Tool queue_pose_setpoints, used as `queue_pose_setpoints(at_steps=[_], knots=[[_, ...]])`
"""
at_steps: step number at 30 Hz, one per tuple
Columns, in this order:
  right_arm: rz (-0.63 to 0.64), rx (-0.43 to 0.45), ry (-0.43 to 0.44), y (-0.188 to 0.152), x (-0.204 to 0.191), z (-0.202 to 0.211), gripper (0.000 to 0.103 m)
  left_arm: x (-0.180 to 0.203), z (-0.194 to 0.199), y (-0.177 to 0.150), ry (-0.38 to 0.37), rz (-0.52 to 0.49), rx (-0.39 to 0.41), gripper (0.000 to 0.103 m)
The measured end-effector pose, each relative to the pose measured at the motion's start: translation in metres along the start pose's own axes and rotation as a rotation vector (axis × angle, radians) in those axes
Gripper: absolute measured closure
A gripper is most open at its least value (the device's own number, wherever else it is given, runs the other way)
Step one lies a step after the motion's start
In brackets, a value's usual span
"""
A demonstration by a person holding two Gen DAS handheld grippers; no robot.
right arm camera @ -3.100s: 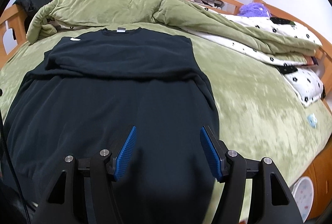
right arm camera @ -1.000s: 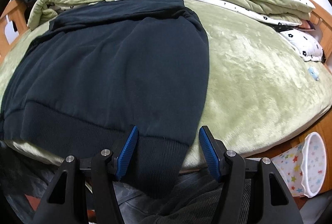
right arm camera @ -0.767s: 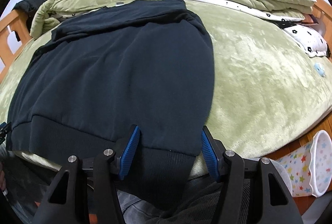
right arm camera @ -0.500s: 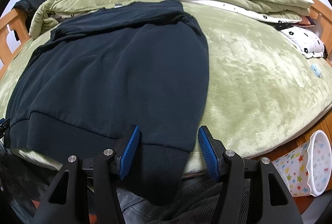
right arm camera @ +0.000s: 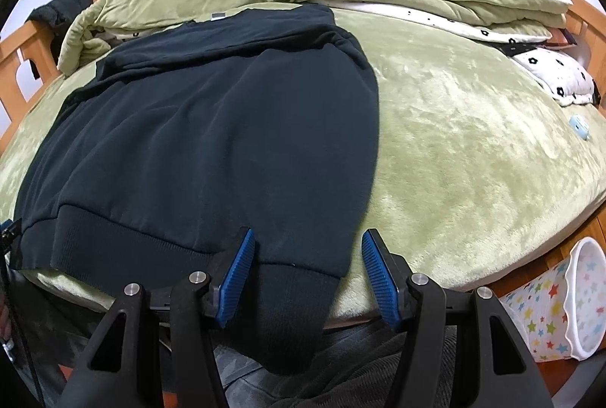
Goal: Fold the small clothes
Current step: 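Close the left tool on the ribbed hem while the right tool closes beside it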
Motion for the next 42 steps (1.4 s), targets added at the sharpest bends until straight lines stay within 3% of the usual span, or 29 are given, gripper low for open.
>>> queue_pose_setpoints(at_steps=[3, 10, 13, 19, 22, 31, 34, 35, 39, 42], knots=[[-0.018, -0.015, 0.002, -0.005, 0.007, 0.002, 0.044, 0.001, 0.003, 0.000, -0.029, 0.009, -0.009, 0.040], [-0.064, -0.065, 0.082, -0.016, 0.011, -0.001, 0.042, 0.019, 0.012, -0.009, -0.176, 0.001, -0.050, 0.042], [-0.050, -0.076, 0.089, -0.016, 0.007, -0.005, 0.042, 0.024, 0.009, -0.011, -0.133, -0.034, -0.045, 0.042], [-0.029, -0.089, 0.072, -0.009, -0.001, -0.016, 0.042, 0.015, 0.006, -0.005, -0.155, 0.036, -0.060, 0.044], [-0.005, -0.069, 0.081, -0.007, -0.006, -0.013, 0.055, 0.003, 0.012, -0.001, -0.132, 0.079, -0.028, 0.047], [0.009, -0.051, 0.060, -0.004, -0.009, -0.010, 0.068, -0.003, 0.002, -0.011, -0.112, 0.079, -0.071, 0.047], [0.028, -0.042, 0.054, -0.004, -0.011, -0.009, 0.076, 0.001, 0.002, -0.011, -0.142, 0.082, -0.083, 0.060], [0.035, -0.037, 0.053, -0.004, -0.012, -0.008, 0.078, 0.004, 0.003, -0.012, -0.166, 0.080, -0.087, 0.070], [0.028, -0.013, 0.069, -0.003, -0.009, -0.002, 0.083, 0.010, 0.008, -0.009, -0.133, 0.053, -0.056, 0.088], [-0.013, 0.011, 0.100, 0.000, -0.003, 0.004, 0.086, 0.007, 0.012, -0.004, -0.145, 0.066, -0.045, 0.090]])
Point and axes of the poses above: each gripper's, at about its wrist camera, not at the fingertips, and z roughly against the way its jaws point, x to its right, y to its top, the point moved 7 cm from there along -z, roughly the way its jaws point, and after that the axes turned 7 degrees about z, right-handed, at the moved point
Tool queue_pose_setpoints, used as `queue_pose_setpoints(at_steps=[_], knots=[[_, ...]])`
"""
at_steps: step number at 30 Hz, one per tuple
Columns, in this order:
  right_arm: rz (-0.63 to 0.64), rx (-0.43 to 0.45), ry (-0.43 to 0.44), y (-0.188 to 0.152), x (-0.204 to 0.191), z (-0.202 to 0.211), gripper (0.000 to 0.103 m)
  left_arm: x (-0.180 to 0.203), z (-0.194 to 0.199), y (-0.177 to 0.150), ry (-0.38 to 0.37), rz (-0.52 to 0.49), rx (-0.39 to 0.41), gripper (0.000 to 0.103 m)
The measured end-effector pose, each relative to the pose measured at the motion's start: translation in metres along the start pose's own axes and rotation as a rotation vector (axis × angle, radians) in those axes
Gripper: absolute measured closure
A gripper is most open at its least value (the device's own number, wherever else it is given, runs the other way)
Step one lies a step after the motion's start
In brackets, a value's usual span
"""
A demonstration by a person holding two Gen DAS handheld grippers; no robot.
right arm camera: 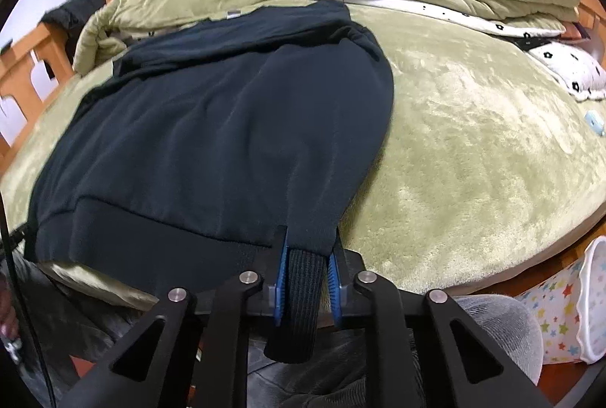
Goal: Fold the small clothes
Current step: 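Close the left tool on the ribbed hem while the right tool closes beside it, then hold the ribbed hem pinched in both tools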
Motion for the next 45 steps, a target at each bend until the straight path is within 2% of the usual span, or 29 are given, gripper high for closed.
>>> queue_pose_setpoints(at_steps=[6, 23, 45], knots=[[-0.054, 0.040, 0.033, 0.009, 0.006, 0.013, 0.087, 0.000, 0.019, 0.013, -0.021, -0.001, 0.041, 0.090], [-0.067, 0.121, 0.037, 0.040, -0.001, 0.046, 0.087, 0.022, 0.049, 0.044, 0.018, -0.077, 0.110, 0.090], [-0.055, 0.129, 0.026, 0.042, -0.004, 0.049, 0.087, 0.016, 0.048, 0.038, 0.009, -0.031, 0.103, 0.090]])
Point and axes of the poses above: each gripper's, at about its wrist camera, not at the fingertips, and z roughly against the way its jaws point, x to its right, y to its top, the point moved 7 cm from there along -z, roughly the way its jaws point, and after that the axes turned 7 degrees about z, right-handed, at the moved point
